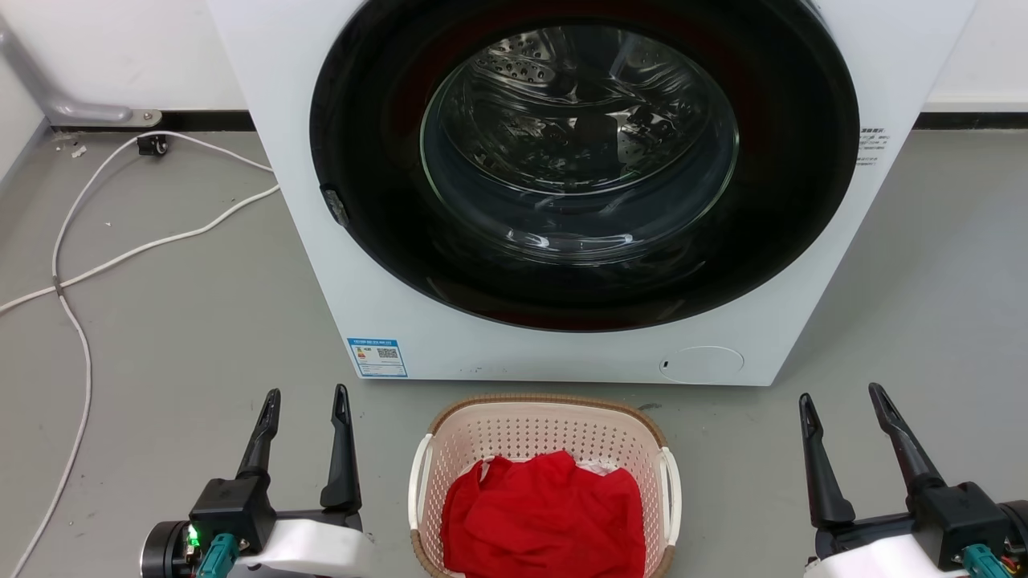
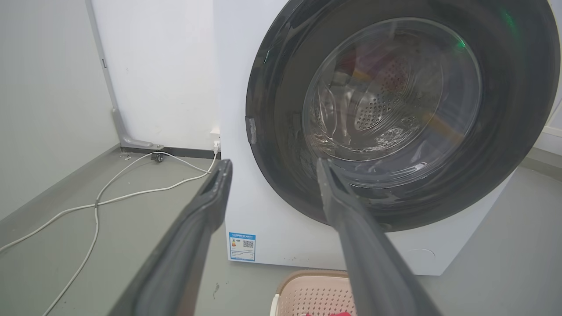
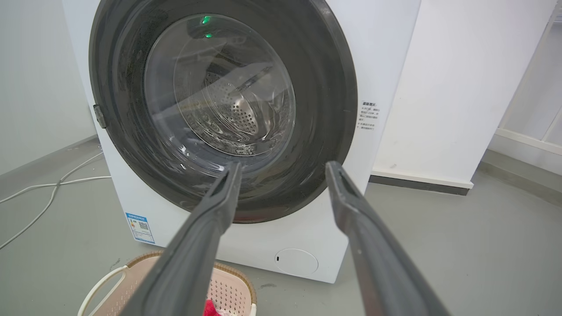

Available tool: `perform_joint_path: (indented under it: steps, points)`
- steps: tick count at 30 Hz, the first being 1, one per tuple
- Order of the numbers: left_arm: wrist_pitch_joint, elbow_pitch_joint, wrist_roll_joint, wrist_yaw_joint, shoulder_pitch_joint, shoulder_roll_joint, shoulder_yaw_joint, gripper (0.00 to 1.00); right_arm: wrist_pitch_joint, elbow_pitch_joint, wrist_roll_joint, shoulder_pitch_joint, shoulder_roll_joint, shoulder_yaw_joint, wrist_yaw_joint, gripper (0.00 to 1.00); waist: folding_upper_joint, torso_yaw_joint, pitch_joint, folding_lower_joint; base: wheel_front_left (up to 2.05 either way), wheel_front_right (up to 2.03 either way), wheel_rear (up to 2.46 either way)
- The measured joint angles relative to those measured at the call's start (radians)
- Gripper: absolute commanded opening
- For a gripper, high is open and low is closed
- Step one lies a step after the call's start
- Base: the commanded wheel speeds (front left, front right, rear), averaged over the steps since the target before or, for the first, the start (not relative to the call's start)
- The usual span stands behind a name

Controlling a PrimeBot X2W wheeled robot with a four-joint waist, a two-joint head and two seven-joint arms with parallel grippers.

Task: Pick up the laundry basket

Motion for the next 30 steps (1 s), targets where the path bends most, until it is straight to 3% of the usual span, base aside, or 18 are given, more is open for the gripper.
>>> perform_joint_path:
  steps: [18, 30]
  points:
    - [-0.003, 0.051, -0.003, -0.012, -0.032, 0.0, -0.007, 1.0, 0.0, 0.015, -0.003, -0.021, 0.0, 0.018, 0.0, 1.0, 0.0, 0.001, 0.036, 0.0, 0.0, 0.0, 0.0]
    - [-0.003, 0.338, 0.042, -0.081, -0.302, 0.005, -0.008, 1.0, 0.0, 0.256, -0.061, -0.285, -0.001, 0.079, 0.0, 1.0, -0.0001, -0.006, 0.216, 0.0001, 0.0, 0.0, 0.0]
